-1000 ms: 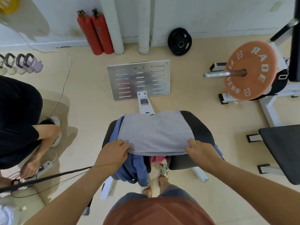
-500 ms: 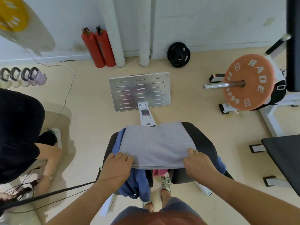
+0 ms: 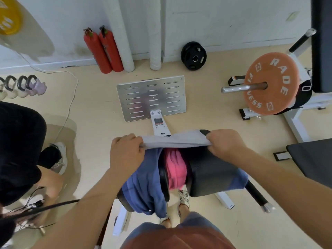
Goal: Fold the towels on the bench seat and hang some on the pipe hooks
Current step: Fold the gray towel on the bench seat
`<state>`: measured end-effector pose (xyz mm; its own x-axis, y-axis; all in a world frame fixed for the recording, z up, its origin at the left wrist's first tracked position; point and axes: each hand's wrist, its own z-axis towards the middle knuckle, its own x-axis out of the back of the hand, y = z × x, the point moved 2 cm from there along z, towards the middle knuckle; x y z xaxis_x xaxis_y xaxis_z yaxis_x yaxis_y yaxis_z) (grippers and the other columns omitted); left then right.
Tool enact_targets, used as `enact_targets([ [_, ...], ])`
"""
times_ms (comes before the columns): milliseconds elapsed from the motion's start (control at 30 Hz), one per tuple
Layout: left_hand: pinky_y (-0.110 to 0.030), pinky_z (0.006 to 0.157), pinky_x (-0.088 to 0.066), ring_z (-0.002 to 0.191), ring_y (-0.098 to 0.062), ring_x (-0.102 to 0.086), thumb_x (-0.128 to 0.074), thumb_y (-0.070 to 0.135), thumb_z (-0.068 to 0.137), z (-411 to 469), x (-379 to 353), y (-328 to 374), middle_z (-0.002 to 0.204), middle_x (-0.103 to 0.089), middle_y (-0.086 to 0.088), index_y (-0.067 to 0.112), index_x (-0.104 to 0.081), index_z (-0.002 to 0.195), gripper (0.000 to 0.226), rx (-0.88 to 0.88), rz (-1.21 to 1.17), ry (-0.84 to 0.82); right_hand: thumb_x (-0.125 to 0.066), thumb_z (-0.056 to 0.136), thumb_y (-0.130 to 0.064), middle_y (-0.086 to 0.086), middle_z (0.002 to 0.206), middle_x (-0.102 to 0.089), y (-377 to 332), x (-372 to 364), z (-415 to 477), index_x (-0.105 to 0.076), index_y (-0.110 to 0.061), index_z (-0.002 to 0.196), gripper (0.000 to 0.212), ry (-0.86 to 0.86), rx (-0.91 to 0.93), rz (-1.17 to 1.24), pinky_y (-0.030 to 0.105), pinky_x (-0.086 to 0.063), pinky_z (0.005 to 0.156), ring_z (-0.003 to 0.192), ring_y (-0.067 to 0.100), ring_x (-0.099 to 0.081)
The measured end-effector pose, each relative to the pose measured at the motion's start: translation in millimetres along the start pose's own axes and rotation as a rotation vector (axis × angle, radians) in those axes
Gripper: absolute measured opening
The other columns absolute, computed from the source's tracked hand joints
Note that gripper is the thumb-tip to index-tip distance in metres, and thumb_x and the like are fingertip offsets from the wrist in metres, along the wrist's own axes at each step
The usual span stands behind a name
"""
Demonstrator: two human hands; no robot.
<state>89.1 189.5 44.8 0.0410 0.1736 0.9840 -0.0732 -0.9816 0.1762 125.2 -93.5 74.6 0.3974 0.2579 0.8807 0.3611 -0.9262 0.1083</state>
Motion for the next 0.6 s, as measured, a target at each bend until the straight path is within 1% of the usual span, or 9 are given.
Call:
enact_targets([
  [33, -0.031, 0.061, -0.037, 0.057, -0.025, -0.049, -0.046, 0.016, 0.075, 1.5, 12.0, 0.0, 0.063, -0.051, -0.001, 0.013, -0.059, 0.067, 0.015, -0.018, -0.046, 0.055, -0.050, 0.088, -0.026, 0.003, 0.093, -0.064, 6.0, 13.9, -6.0, -0.051, -0.024, 0.083, 0.006, 0.034, -0.028, 0.014, 0.028, -0.032, 0.064, 0.087, 0.025, -0.060],
  [100, -0.027, 0.053, -0.031, 0.058, -0.023, -0.045, -0.034, 0.021, 0.075, -6.6, 31.8, 1.3, 0.064, -0.048, 0.000, 0.015, -0.056, 0.067, 0.023, -0.133, -0.113, 0.084, -0.054, 0.086, -0.024, -0.003, 0.071, -0.053, 12.6, 20.2, -24.5, -0.041, -0.024, 0.075, 0.017, 0.163, 0.019, -0.014, 0.027, -0.030, 0.062, 0.062, 0.020, -0.048],
  [167, -0.026, 0.050, -0.028, 0.059, -0.017, -0.040, -0.032, 0.021, 0.076, -27.3, 39.7, 6.6, 0.062, -0.041, 0.006, 0.024, -0.045, 0.063, 0.019, -0.192, -0.184, -0.098, -0.062, 0.080, -0.019, -0.006, 0.059, -0.045, 11.4, 8.2, -48.0, -0.038, -0.024, 0.070, 0.027, 0.232, 0.137, -0.040, 0.027, -0.032, 0.062, 0.048, 0.012, -0.029],
  [233, -0.024, 0.053, -0.031, 0.058, -0.013, -0.039, -0.035, 0.015, 0.083, -45.4, 22.0, 11.1, 0.059, -0.041, 0.006, 0.026, -0.042, 0.063, 0.025, -0.145, -0.298, -0.430, -0.057, 0.082, -0.016, -0.004, 0.062, -0.048, 2.8, -22.8, -66.9, -0.037, -0.024, 0.078, 0.022, 0.016, 0.225, -0.086, 0.030, -0.033, 0.070, 0.049, 0.015, -0.031],
  [300, -0.021, 0.057, -0.031, 0.061, -0.012, -0.040, -0.035, 0.009, 0.089, -55.8, -10.3, 13.7, 0.062, -0.043, 0.006, 0.025, -0.044, 0.064, 0.030, -0.090, -0.321, -0.739, -0.049, 0.081, -0.008, -0.005, 0.062, -0.038, -6.2, -52.8, -77.3, -0.031, -0.023, 0.087, 0.024, -0.163, 0.261, -0.091, 0.031, -0.027, 0.072, 0.050, 0.016, -0.030],
  [367, -0.022, 0.058, -0.029, 0.064, -0.013, -0.037, -0.034, 0.006, 0.088, -57.4, -30.8, 17.6, 0.064, -0.041, 0.002, 0.019, -0.039, 0.064, 0.028, -0.055, -0.303, -0.857, -0.047, 0.079, -0.005, -0.006, 0.064, -0.035, -9.6, -66.7, -78.4, -0.030, -0.024, 0.093, 0.030, -0.205, 0.241, -0.010, 0.032, -0.029, 0.071, 0.052, 0.015, -0.032],
  [467, -0.023, 0.056, -0.024, 0.060, -0.014, -0.029, -0.036, -0.001, 0.081, -60.5, -30.4, 21.2, 0.062, -0.031, -0.001, 0.016, -0.033, 0.060, 0.027, -0.068, -0.294, -0.963, -0.049, 0.080, -0.005, 0.003, 0.085, -0.057, -9.2, -75.3, -79.0, -0.051, -0.023, 0.102, 0.028, -0.433, 0.220, 0.132, 0.033, -0.042, 0.070, 0.077, 0.025, -0.055],
  [533, -0.022, 0.057, -0.025, 0.062, -0.015, -0.029, -0.036, -0.002, 0.079, -62.3, -23.3, 22.7, 0.063, -0.032, -0.002, 0.014, -0.037, 0.060, 0.026, -0.083, -0.293, -1.087, -0.046, 0.080, -0.002, 0.004, 0.090, -0.058, -8.3, -76.4, -77.3, -0.055, -0.019, 0.086, 0.020, -0.619, 0.241, 0.137, 0.031, -0.041, 0.064, 0.082, 0.026, -0.054],
  [600, -0.023, 0.059, -0.027, 0.064, -0.016, -0.032, -0.034, -0.002, 0.080, -59.5, -18.5, 22.3, 0.064, -0.033, -0.003, 0.014, -0.039, 0.061, 0.025, -0.063, -0.297, -1.123, -0.041, 0.079, -0.001, 0.002, 0.083, -0.055, -6.9, -68.7, -69.7, -0.047, -0.020, 0.069, 0.023, -0.707, 0.217, 0.144, 0.027, -0.035, 0.057, 0.075, 0.023, -0.048],
])
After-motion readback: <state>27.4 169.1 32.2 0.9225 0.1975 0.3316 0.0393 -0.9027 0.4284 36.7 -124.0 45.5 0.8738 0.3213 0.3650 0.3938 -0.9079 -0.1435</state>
